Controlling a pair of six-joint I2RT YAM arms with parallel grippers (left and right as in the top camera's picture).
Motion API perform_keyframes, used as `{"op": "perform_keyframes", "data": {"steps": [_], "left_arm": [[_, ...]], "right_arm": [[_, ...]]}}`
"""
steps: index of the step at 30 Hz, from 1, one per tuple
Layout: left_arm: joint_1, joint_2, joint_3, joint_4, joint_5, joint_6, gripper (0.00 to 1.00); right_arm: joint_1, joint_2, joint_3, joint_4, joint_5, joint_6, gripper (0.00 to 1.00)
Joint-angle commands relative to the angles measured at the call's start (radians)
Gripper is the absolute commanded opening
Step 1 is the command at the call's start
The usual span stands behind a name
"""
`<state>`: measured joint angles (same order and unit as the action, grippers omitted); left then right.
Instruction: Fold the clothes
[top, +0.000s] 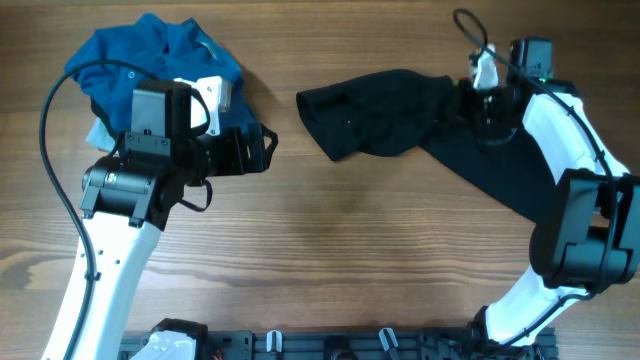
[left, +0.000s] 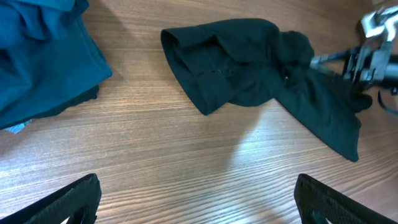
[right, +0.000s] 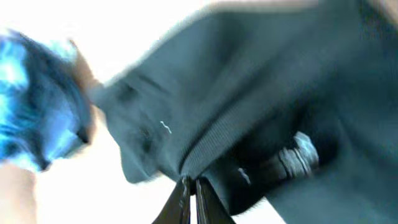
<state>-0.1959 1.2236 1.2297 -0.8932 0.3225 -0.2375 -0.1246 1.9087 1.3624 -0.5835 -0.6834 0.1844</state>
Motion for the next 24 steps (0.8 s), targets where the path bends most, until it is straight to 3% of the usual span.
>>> {"op": "perform_keyframes", "data": {"steps": [1, 3, 6, 10, 12, 13, 14, 17, 21, 24], "left_arm": [[-0.005, 0.002, 0.02, 0.003, -0.006, 0.02, 1.0], [-0.005, 0.002, 0.02, 0.004, -0.006, 0.02, 1.0], [-0.005, 0.003, 0.02, 0.011, -0.006, 0.02, 1.0], [-0.005, 0.003, 0.02, 0.023, -0.006, 0.02, 1.0], [-0.005, 0.003, 0.02, 0.024, -0.006, 0.02, 1.0], [-0.005, 0.003, 0.02, 0.023, -0.006, 0.02, 1.0], [-0.005, 0.003, 0.02, 0.019, -0.006, 0.02, 0.99], [-0.005, 0.003, 0.02, 0.013, -0.006, 0.019, 1.0], [-0.005, 0.003, 0.02, 0.015, -0.006, 0.017, 1.0], [-0.005, 0.003, 0.02, 0.015, -0.006, 0.017, 1.0]], "right_arm": [[-0.014, -0.047, 0.011, 0.202, -0.233, 0.135, 0.04], [-0.017, -0.047, 0.011, 0.415, -0.279, 0.244, 0.04], [-0.017, -0.047, 0.011, 0.694, -0.167, 0.396, 0.04], [-0.016, -0.04, 0.011, 0.78, 0.061, 0.472, 0.04], [-0.016, -0.034, 0.011, 0.747, 0.047, 0.472, 0.04], [-0.016, -0.034, 0.011, 0.688, 0.026, 0.47, 0.1], [-0.016, -0.034, 0.011, 0.617, 0.006, 0.464, 0.28], [-0.016, -0.034, 0.011, 0.333, -0.008, 0.409, 0.4], [-0.007, -0.034, 0.01, 0.1, 0.039, 0.315, 0.49], [0.005, -0.034, 0.003, 0.052, 0.075, 0.305, 0.55]]}}
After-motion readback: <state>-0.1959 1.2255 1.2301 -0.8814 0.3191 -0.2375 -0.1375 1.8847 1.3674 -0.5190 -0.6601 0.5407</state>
